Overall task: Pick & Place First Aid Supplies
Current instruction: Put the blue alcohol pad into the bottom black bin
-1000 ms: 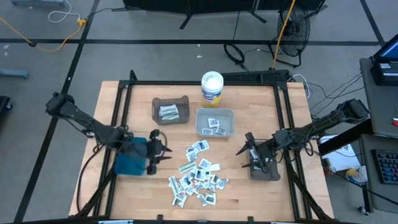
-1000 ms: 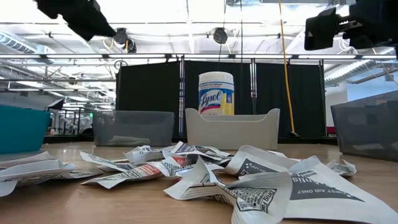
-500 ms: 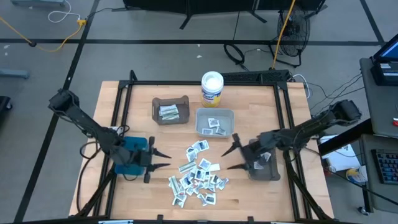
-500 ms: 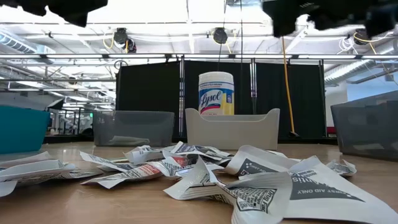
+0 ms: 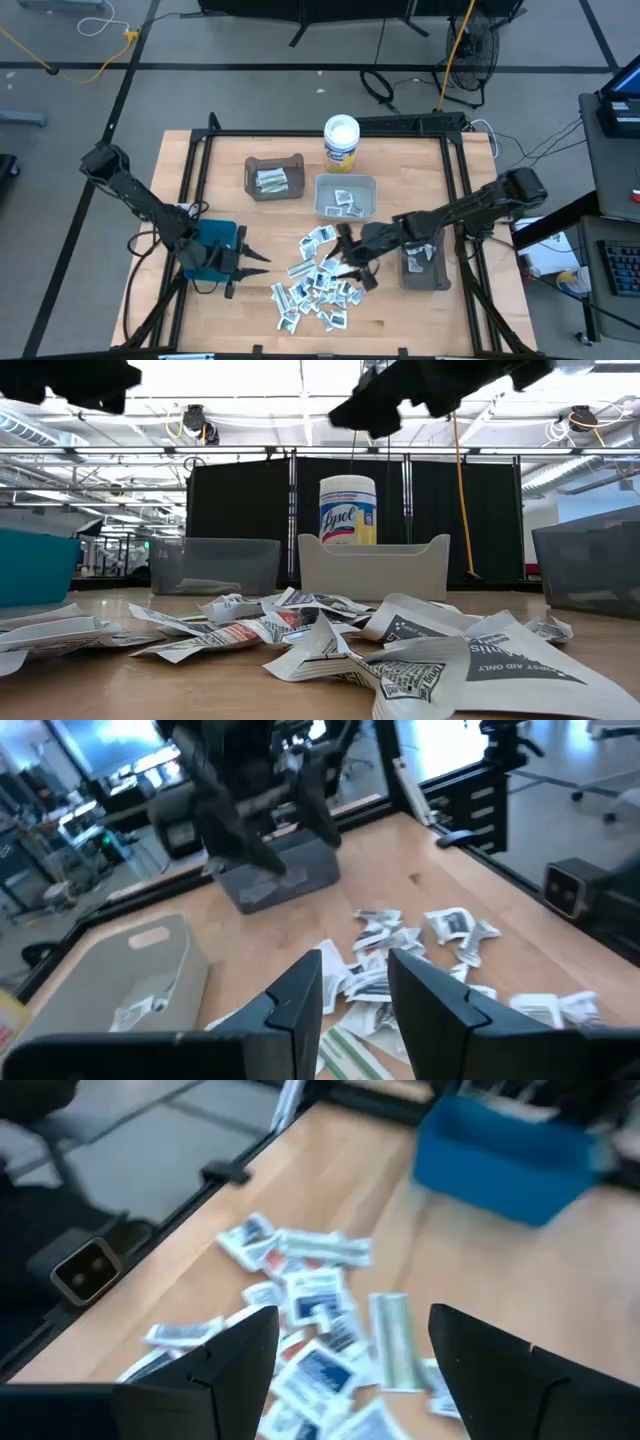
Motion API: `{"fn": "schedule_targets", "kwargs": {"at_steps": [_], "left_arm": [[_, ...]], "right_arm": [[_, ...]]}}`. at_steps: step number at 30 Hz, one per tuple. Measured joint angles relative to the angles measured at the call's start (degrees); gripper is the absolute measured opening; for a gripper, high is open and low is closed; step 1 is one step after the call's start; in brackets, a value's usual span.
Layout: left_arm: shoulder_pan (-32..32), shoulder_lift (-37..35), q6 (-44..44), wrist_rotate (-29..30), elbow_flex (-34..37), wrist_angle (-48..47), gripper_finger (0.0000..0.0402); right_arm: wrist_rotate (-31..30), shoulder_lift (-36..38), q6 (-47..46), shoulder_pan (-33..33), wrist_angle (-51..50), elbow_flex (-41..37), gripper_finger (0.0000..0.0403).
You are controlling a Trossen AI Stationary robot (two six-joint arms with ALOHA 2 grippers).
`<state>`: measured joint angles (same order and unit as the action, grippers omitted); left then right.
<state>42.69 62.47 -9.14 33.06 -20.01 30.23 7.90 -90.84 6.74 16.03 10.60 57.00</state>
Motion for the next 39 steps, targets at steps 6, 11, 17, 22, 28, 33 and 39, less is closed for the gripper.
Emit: {"fn": "schedule_targets", "kwargs": {"at_steps": [6,11,17,22,28,33,39], "left_arm": [[1.1,-0.2,-1.2,0.5,0.0,1.2,0.0118],[1.2,-0.2,-1.3,0.5,0.0,1.3,0.0115],[1.2,-0.2,-1.2,0.5,0.0,1.6,0.0124],[1.2,-0.2,-0.6,0.5,0.0,1.6,0.0118],[1.2,-0.2,-0.4,0.2,0.0,1.5,0.0111],[1.2,-0.1,-0.4,0.1,0.0,1.6,0.0117],[1.2,-0.1,0.4,0.0,0.0,1.6,0.0120]], "right_arm": [[2.8,-7.8,-1.4,0.1,-1.3,4.9,0.0254],[2.8,-13.7,-7.2,-0.1,-2.1,7.6,0.0259],[2.3,-18.6,-7.3,0.5,-6.9,12.4,0.0288],[-4.0,-19.1,-5.8,1.4,-9.1,13.9,0.0310],[-5.1,-19.2,-7.5,1.9,-9.1,13.9,0.0315],[-5.3,-21.4,-8.1,2.4,-8.7,13.8,0.0315],[-5.2,-22.9,-8.7,2.5,-7.6,13.7,0.0316]]}}
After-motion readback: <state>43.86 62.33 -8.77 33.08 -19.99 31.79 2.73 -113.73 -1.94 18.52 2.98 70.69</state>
